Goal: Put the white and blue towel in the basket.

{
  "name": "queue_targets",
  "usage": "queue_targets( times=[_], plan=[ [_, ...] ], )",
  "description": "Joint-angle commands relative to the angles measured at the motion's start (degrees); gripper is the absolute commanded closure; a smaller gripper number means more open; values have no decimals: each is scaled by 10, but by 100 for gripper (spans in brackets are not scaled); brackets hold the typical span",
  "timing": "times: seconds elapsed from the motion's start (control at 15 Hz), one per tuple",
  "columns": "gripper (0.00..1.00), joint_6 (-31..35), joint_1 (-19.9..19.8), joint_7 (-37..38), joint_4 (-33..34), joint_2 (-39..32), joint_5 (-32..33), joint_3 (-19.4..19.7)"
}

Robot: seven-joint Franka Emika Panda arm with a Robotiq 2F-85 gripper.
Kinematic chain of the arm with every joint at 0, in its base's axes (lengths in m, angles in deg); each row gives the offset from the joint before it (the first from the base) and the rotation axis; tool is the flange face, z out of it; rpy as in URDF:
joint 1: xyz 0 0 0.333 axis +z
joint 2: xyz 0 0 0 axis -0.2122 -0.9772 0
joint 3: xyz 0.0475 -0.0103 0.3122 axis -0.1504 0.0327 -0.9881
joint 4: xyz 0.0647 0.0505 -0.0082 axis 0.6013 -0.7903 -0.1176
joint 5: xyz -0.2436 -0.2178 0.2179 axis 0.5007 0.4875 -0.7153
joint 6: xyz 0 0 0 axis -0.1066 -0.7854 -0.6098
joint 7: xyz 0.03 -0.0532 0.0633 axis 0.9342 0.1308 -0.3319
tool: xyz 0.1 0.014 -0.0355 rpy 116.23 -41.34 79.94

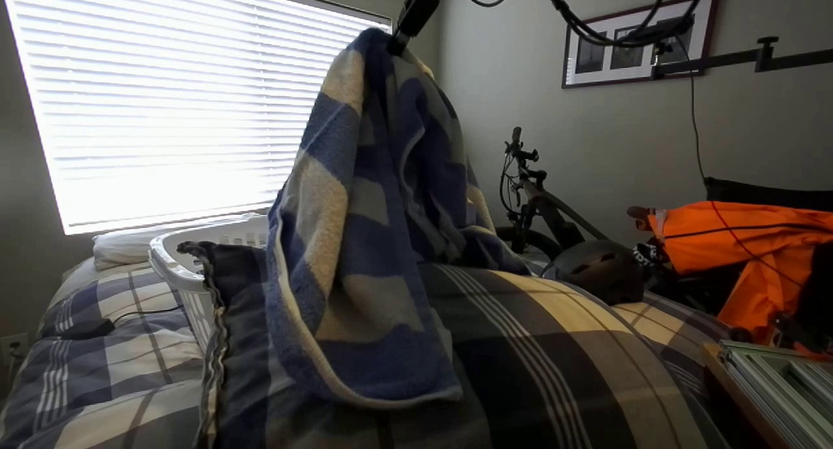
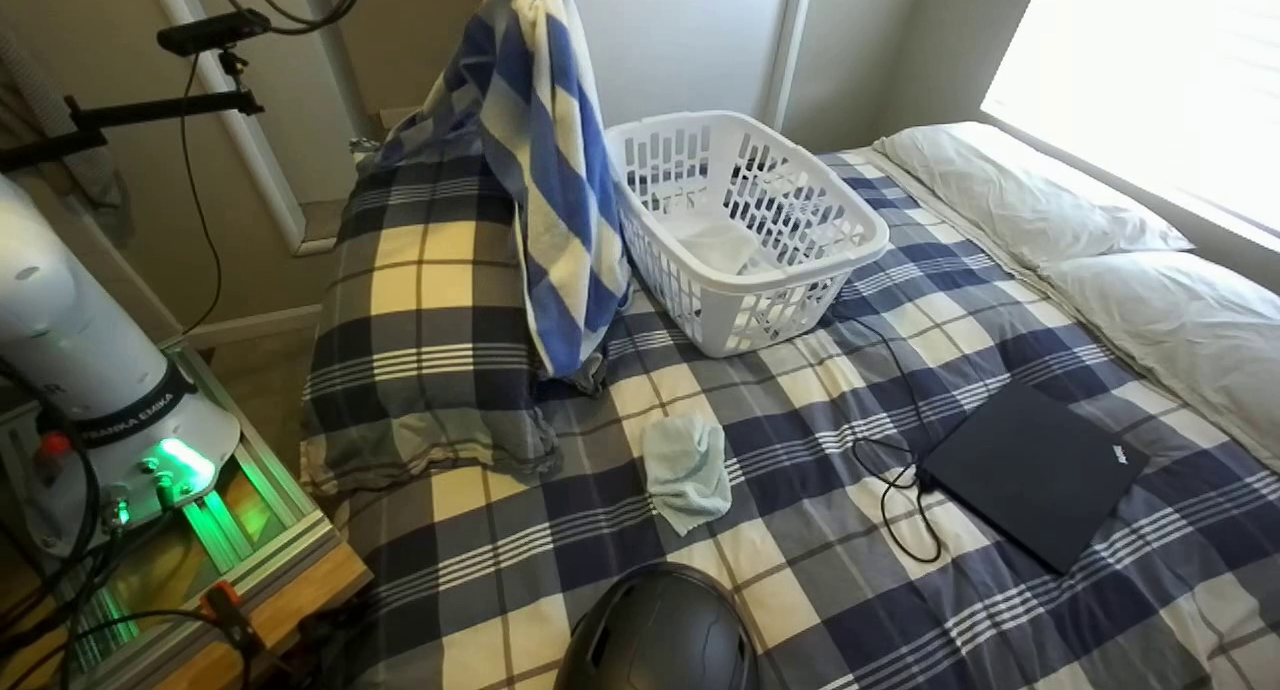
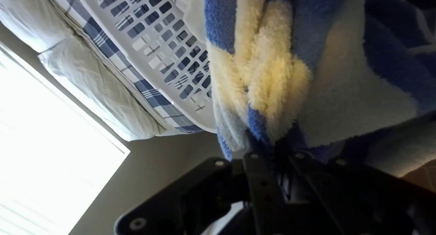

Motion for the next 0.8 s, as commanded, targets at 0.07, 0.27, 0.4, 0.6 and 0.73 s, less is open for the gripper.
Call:
queue_targets(
  times=[0.07, 0.27, 0.4, 0.6, 0.73],
  plan=[
    [89, -13, -3, -2, 28, -19, 0, 1],
    [89, -13, -4, -2, 35, -29, 0, -1],
    [97, -13, -4, -2, 36, -30, 0, -1],
    [97, 111, -24, 37, 90, -96, 54, 0],
    [97, 155, -31, 9, 151, -150, 61, 7]
  ],
)
